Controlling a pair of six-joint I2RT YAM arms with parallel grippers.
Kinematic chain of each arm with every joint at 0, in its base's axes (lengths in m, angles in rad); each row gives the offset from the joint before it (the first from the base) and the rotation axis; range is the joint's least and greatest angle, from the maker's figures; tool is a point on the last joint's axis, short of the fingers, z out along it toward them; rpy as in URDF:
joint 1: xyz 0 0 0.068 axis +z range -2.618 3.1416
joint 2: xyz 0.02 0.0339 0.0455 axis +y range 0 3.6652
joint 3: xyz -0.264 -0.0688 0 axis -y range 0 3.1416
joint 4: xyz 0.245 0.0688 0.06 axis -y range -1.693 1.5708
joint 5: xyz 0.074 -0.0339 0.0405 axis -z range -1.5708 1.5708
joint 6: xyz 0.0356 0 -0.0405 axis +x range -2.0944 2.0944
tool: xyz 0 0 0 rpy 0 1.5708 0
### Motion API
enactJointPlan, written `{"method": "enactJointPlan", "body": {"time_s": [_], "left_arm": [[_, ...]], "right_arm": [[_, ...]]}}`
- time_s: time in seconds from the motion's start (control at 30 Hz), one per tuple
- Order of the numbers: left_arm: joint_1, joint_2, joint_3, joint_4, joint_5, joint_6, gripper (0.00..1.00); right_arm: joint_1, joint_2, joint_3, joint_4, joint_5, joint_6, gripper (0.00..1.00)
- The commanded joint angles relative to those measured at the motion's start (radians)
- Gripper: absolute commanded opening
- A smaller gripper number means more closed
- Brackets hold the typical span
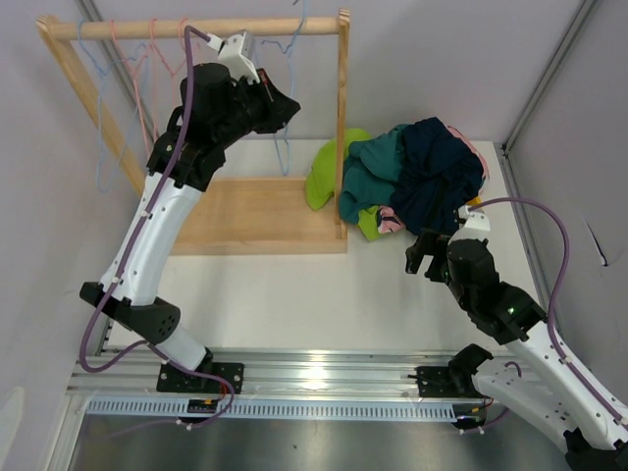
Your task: Remove the shorts from the hanger
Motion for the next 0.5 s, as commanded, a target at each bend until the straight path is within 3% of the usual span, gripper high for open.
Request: {"method": "enactJointPlan", "body": {"time_s": [0.0, 0.23, 0.33, 0.43, 0.47], "left_arm": [[0.010, -0.049, -0.040, 0.062, 0.008, -0.027, 0.00], [0.010, -0.089, -0.122, 0.037, -0.049, -0.021, 0.03], [0.010, -0.108, -0.158, 0.048, -0.048, -0.019, 0.12], [0.010, -0.135, -0.176, 0.053, -0.040, -0.016, 0.36], [0.010, -0.141, -0.176, 0.053, -0.040, -0.016, 0.65]], "right_arm": [[0.000, -0.009, 0.000, 0.003, 0.019, 0.010, 0.99], [0.000, -0.014, 0.003, 0.001, 0.014, 0.012, 1.00], [0.000, -0.015, 0.002, 0.000, 0.011, 0.013, 0.99], [0.001, -0.017, 0.006, -0.005, 0.011, 0.013, 0.99], [0.002, -0.018, 0.008, -0.006, 0.013, 0.012, 1.00]]}}
